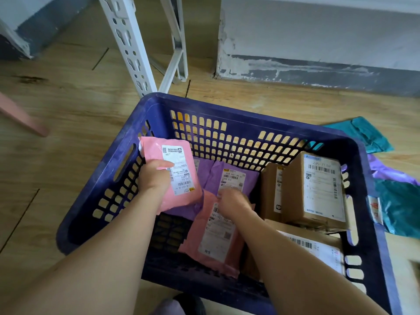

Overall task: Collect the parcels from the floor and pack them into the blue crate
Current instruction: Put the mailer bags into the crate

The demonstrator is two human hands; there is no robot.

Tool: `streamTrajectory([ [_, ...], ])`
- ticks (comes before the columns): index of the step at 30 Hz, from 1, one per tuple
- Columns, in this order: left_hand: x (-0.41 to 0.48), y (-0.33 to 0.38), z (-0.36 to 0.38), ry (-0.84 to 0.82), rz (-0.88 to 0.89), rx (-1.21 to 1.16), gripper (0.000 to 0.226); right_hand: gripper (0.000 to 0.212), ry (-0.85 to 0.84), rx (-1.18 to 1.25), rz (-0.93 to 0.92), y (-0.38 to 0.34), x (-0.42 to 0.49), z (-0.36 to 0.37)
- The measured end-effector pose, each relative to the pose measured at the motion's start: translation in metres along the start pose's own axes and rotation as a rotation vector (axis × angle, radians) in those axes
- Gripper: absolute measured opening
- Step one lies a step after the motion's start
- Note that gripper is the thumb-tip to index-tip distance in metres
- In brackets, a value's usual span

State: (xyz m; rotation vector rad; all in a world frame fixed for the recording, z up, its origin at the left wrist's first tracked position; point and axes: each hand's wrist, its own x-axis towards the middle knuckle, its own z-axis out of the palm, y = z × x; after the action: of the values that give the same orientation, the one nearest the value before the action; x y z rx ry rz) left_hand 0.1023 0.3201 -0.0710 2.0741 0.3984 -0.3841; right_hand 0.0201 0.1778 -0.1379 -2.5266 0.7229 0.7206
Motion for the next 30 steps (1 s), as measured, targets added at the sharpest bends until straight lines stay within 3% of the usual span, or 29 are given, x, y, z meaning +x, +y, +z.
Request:
streamTrajectory([
  [2, -0.001, 0.004, 0.0, -0.003, -0.037, -0.047, 0.04, 0.025, 0.21, 0.333, 0.074, -0.001, -0.003, -0.006],
  [4, -0.003, 0.007, -0.001, -0.015, -0.063, -0.082, 0.037, 0.023, 0.25, 0.596, 0.169, -0.003, -0.003, -0.016],
  [6, -0.006, 0.009, -0.003, -0.027, -0.09, -0.121, 0.034, 0.023, 0.146, 0.784, 0.295, -0.007, -0.007, -0.027],
  [9, -0.008, 0.016, -0.007, 0.0, -0.081, -0.208, 0.029, 0.042, -0.107, 1.002, 0.412, -0.013, -0.018, -0.036],
  [12, -0.008, 0.028, -0.011, 0.071, -0.028, -0.277, 0.015, 0.051, -0.286, 1.096, 0.375, -0.017, -0.023, -0.037],
  [16, -0.009, 0.03, -0.017, 0.058, -0.051, -0.299, 0.013, 0.052, -0.401, 1.149, 0.31, -0.024, -0.031, -0.04],
  [21, -0.011, 0.031, -0.021, 0.061, -0.199, -0.519, 0.014, 0.032, -0.529, 1.361, 0.226, -0.029, -0.042, -0.042],
  [22, -0.014, 0.031, -0.02, 0.039, -0.23, -0.555, 0.011, 0.023, -0.514, 1.429, 0.219, -0.031, -0.043, -0.042],
  [24, -0.013, 0.028, -0.017, -0.05, -0.254, -0.584, 0.028, 0.011, -0.409, 1.58, 0.253, -0.034, -0.041, -0.043],
  [26, -0.011, 0.024, -0.014, -0.111, -0.234, -0.5, 0.032, 0.02, -0.248, 1.692, 0.299, -0.034, -0.036, -0.046],
  [28, -0.012, 0.024, -0.014, -0.041, -0.129, -0.209, 0.019, 0.036, -0.099, 1.683, 0.309, -0.029, -0.032, -0.05],
  [30, -0.014, 0.021, -0.015, 0.162, 0.061, 0.06, 0.021, 0.036, 0.019, 1.558, 0.279, -0.024, -0.035, -0.058],
])
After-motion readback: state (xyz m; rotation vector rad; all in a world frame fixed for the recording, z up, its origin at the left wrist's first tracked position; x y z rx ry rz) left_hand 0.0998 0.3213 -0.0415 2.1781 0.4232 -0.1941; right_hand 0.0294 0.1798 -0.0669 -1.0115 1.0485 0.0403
